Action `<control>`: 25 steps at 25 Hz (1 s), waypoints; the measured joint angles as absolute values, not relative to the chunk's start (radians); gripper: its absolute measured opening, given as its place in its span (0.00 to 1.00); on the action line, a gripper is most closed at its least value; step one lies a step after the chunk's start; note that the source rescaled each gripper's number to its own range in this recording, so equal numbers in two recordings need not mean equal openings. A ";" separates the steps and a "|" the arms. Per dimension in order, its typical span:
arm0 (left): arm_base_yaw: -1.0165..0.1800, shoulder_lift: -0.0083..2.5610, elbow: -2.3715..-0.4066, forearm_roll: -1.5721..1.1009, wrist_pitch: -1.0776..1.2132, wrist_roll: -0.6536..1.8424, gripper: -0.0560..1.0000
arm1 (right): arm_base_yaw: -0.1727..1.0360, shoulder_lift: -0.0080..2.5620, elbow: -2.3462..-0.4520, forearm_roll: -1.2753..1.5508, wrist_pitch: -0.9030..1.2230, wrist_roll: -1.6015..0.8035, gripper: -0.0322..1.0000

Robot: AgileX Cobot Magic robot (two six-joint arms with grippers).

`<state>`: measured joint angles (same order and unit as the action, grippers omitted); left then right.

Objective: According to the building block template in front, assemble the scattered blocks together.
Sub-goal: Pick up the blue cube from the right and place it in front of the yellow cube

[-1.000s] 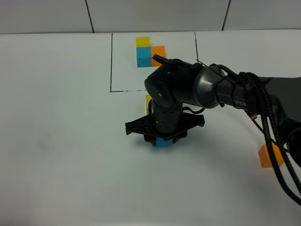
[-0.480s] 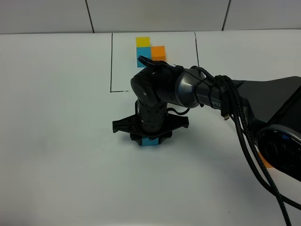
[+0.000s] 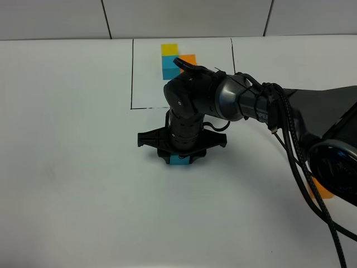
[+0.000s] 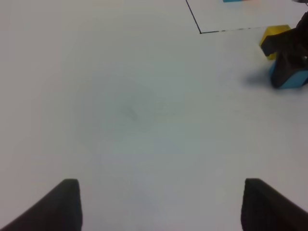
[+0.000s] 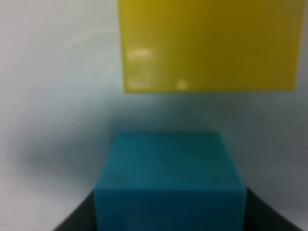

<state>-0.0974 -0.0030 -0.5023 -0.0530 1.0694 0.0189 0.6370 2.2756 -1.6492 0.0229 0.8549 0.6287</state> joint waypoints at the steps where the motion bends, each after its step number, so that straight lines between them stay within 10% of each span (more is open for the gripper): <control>1: -0.097 -0.003 -0.502 -0.053 1.069 0.019 0.51 | 0.636 2.276 -1.649 0.023 0.855 0.629 0.05; 25: -0.097 -0.003 -0.502 -0.053 1.069 0.019 0.51 | 0.627 2.288 -1.659 0.012 0.868 0.620 0.05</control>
<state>-0.0974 -0.0030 -0.5023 -0.0530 1.0694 0.0189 0.6265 2.2882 -1.6589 0.0119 0.8683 0.6203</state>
